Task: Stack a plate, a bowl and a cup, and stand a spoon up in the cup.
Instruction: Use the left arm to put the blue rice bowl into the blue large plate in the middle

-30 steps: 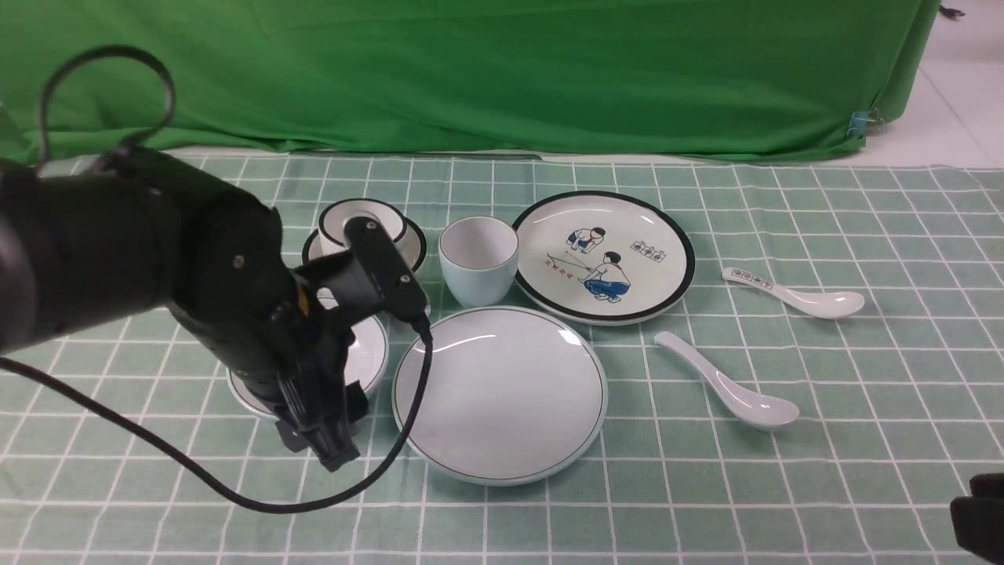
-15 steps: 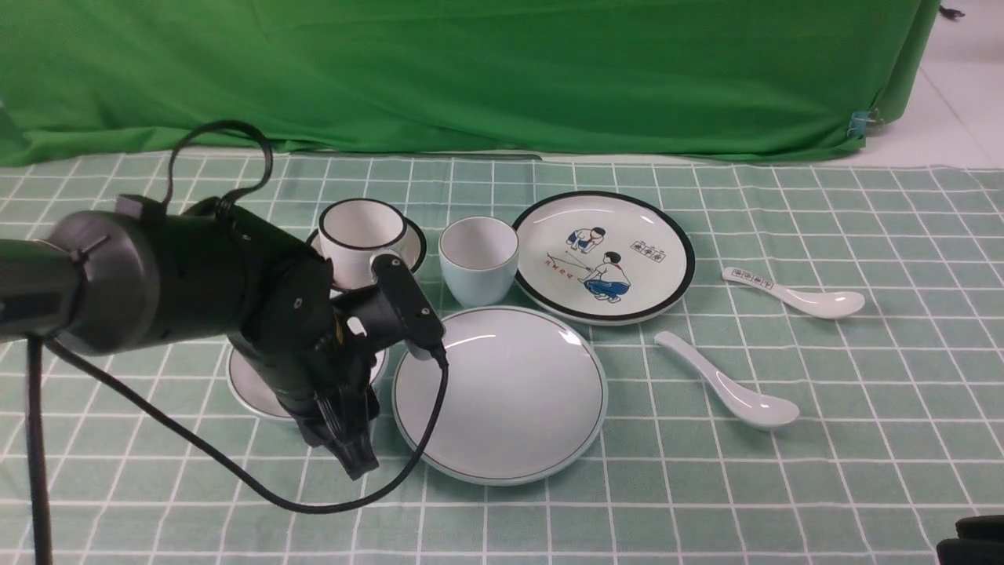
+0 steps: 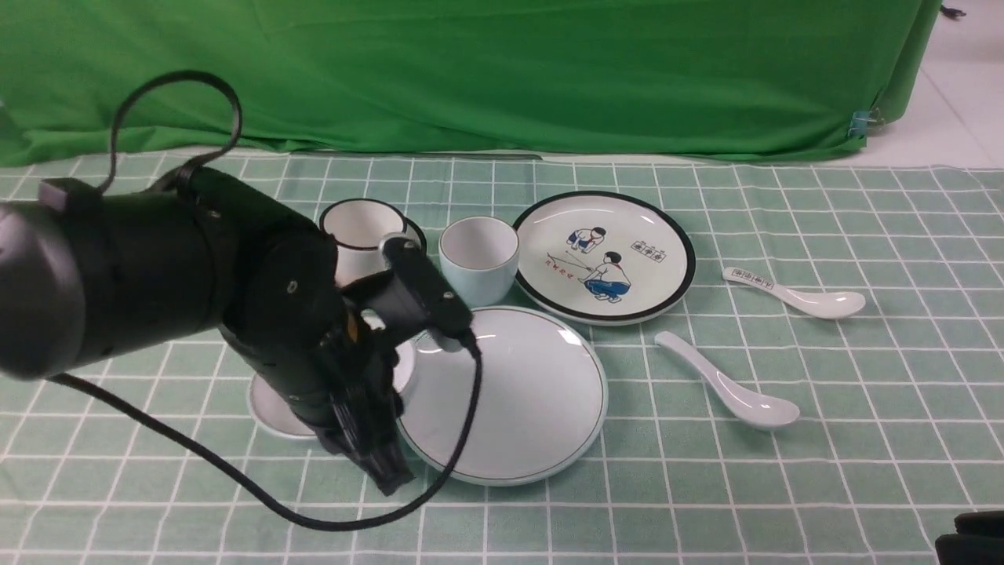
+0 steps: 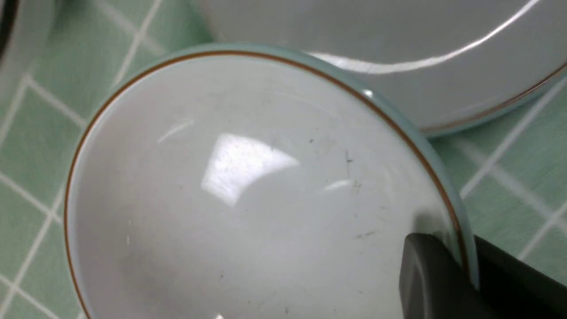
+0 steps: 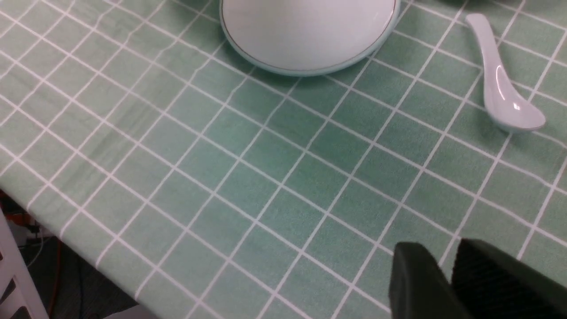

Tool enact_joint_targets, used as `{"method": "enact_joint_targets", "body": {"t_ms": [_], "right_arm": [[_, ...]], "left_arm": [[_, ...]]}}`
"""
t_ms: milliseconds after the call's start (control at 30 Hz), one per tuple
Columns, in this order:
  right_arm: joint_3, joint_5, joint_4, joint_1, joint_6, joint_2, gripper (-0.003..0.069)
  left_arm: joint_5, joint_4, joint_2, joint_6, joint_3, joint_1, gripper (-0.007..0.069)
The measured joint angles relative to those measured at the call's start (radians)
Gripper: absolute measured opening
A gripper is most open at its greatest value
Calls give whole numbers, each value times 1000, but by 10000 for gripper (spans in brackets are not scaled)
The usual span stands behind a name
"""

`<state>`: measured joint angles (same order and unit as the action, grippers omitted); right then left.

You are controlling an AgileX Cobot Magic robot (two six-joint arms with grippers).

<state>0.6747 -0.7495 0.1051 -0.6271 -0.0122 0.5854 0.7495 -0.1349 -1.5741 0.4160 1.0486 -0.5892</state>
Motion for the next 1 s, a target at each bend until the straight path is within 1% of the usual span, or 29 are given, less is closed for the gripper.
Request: {"method": "enact_joint_targets", "body": {"t_ms": [133, 233, 267, 467, 600, 767, 867, 900, 1000], "right_arm": [[0, 6, 0, 0, 0, 0, 166], [0, 7, 0, 0, 0, 0, 166], [0, 7, 0, 0, 0, 0, 166], [0, 2, 0, -1, 0, 0, 166], [0, 2, -1, -1, 0, 0, 166], [0, 2, -1, -1, 0, 0, 166], [0, 2, -1, -1, 0, 0, 170], [0, 2, -1, -1, 0, 0, 170], [0, 2, -1, -1, 12, 0, 212]], "left_arm": [[-21, 14, -25, 1, 68, -106, 26], [-39, 16, -75, 1, 110, -134, 26], [-46, 19, -132, 1, 151, -146, 26], [-49, 18, -250, 7, 237, -149, 26], [-49, 18, -282, 11, 244, -149, 26], [-46, 18, -296, 54, 248, -149, 34], [-46, 19, -296, 88, 251, -149, 84], [-46, 20, -296, 91, 251, -149, 88], [-45, 37, -296, 100, 252, -149, 176]]}}
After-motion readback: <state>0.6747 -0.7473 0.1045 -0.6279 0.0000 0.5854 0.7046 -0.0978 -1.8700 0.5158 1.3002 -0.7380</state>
